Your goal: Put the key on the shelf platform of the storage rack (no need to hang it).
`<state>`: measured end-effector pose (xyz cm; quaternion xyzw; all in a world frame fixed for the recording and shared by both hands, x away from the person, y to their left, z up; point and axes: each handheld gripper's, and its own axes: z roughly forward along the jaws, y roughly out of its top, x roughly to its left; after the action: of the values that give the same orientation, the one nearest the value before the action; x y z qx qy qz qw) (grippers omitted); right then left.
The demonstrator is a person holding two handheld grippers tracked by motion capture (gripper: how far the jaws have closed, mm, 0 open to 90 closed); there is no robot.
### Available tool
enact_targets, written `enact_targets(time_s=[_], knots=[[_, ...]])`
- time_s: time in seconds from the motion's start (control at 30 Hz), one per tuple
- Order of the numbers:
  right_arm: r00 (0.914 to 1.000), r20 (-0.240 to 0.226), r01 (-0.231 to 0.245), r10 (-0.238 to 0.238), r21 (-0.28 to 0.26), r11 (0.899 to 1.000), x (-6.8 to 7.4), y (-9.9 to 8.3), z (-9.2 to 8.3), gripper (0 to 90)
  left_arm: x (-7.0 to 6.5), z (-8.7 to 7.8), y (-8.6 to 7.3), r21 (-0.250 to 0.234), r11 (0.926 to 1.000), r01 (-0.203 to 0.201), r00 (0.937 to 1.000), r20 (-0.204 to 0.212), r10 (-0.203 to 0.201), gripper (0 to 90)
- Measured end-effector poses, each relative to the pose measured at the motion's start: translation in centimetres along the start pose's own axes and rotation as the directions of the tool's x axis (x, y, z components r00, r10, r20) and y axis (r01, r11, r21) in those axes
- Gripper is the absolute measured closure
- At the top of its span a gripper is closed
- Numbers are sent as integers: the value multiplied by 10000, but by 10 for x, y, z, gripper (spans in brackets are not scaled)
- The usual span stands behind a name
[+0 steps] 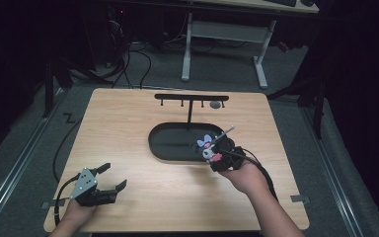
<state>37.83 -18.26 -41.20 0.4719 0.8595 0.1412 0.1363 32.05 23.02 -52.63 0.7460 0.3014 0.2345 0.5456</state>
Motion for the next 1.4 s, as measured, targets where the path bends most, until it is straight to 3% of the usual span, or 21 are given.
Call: enact_targets(time_s=[0.13, 0.33, 0.53, 0.77, 1.0, 1.33, 1.4], knots=[[9997, -78, 248, -249, -107, 9996, 1, 14, 4, 498, 0, -3, -1, -204, 9998, 4, 10000, 73, -2, 153], [9998, -6, 216, -216, -177, 9996, 0, 28, 10, 495, 0, -4, -1, -168, 9999, -37, 9999, 105, 39, 153], [9997, 219, -121, 125, -199, 9997, -7, 39, 17, 495, 0, -4, -1, -215, 9998, -8, 9999, 112, 10, 153], [9984, -81, -567, 564, -460, 9973, -13, 57, 24, 495, 0, -3, -1, -154, 9999, 60, 10000, 80, -58, 153], [9992, -22, -401, 400, -290, 9988, -11, 72, 40, 495, 0, -3, -1, -183, 9998, 39, 10000, 92, -37, 153], [9994, 29, -341, 342, -166, 9993, -10, 81, 52, 494, 0, -3, -1, -184, 9998, 36, 9999, 96, -34, 153], [9985, 176, -522, 525, -144, 9985, -14, 80, 58, 494, 0, -4, -1, -190, 9998, 24, 9999, 103, -22, 153]])
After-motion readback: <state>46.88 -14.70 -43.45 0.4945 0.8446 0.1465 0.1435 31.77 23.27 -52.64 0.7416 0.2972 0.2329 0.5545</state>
